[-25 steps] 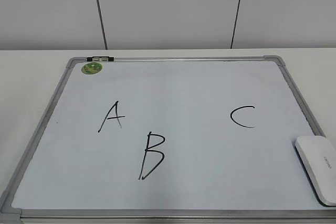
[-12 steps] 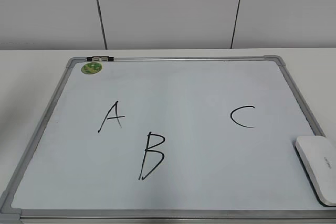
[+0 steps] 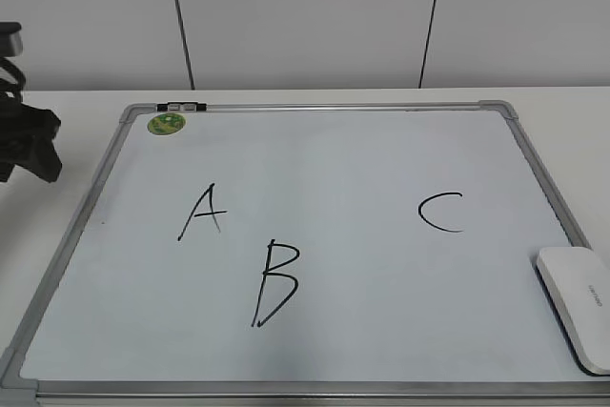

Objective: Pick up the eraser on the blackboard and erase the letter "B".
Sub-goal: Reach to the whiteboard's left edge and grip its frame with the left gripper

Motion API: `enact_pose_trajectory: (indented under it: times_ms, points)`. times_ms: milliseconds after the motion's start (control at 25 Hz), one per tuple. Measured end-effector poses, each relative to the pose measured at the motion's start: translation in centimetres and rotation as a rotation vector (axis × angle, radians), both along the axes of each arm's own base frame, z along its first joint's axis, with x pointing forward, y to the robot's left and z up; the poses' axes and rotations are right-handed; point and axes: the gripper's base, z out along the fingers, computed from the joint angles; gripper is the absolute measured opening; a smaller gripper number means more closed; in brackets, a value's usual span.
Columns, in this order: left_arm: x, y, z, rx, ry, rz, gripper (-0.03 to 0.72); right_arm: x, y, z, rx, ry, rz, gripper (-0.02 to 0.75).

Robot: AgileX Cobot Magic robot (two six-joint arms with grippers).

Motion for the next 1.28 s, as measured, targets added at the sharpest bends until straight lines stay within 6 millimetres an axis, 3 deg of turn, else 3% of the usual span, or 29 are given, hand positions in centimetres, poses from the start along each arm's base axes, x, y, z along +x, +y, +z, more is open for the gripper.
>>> enact_pose_trajectory:
  times_ms: [240, 600, 920, 1280]
  points:
    - [3.0, -0.2, -3.3, 0.004, 0.066, -0.001, 0.409, 0.0, 0.0, 0.0, 0.0, 0.0, 0.0, 0.475]
    - [5.6, -0.3, -6.3, 0.005, 0.136, -0.005, 0.351, 0.0, 0.0, 0.0, 0.0, 0.0, 0.0, 0.475]
    - [6.3, -0.4, -8.5, 0.007, 0.197, -0.007, 0.264, 0.0, 0.0, 0.0, 0.0, 0.0, 0.0, 0.475]
    - [6.4, -0.4, -9.6, 0.008, 0.222, -0.007, 0.246, 0.0, 0.0, 0.0, 0.0, 0.0, 0.0, 0.475]
